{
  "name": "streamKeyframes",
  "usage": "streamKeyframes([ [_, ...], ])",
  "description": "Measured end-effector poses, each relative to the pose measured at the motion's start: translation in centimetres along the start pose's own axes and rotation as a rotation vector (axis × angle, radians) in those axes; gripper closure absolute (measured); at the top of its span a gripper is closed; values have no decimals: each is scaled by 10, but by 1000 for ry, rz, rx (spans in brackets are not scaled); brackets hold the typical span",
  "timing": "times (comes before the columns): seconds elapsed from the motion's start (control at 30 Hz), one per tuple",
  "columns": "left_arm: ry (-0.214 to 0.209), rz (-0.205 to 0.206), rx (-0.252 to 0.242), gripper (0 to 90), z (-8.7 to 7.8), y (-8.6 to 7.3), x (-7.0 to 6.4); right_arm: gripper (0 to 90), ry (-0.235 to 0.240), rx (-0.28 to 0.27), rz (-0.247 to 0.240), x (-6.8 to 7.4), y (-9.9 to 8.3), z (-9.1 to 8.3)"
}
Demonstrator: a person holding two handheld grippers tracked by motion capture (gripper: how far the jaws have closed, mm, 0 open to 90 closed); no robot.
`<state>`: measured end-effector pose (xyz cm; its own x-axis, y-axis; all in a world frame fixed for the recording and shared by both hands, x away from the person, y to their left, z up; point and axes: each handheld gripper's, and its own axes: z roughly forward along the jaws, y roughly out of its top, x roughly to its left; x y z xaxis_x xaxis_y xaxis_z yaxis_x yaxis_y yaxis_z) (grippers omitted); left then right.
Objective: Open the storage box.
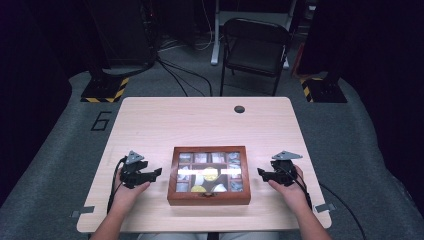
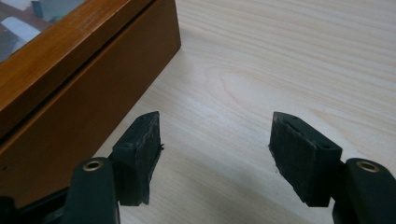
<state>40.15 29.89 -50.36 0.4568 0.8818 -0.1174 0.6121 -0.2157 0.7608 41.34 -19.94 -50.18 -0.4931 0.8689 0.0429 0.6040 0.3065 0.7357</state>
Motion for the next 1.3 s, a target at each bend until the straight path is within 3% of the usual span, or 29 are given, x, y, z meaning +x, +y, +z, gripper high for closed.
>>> streamKeyframes([
  [0.2, -22, 1, 7, 312, -3, 3, -6, 341, 24, -12, -3, 5, 1, -6],
  [0.5, -52, -7, -24, 325, -22, 3, -23, 351, 66, -55, -38, 25, 2, -28],
  [0.7, -60, 29, -24, 325, -34, -2, -37, 364, 111, -69, -60, 42, -5, -43],
  [0.9, -94, 49, -39, 335, -47, -8, -49, 399, 164, -75, -90, 55, -12, -55],
  [1.03, -141, 48, -41, 373, -56, -15, -60, 407, 190, -80, -86, 64, -18, -64],
  [1.13, -152, 59, -34, 376, -59, -17, -64, 410, 204, -86, -84, 67, -21, -67],
  [1.27, -167, 75, -36, 374, -61, -22, -71, 414, 259, -105, -56, 72, -25, -73],
  [1.3, -170, 94, -26, 374, -61, -23, -72, 415, 264, -104, -54, 73, -26, -73],
])
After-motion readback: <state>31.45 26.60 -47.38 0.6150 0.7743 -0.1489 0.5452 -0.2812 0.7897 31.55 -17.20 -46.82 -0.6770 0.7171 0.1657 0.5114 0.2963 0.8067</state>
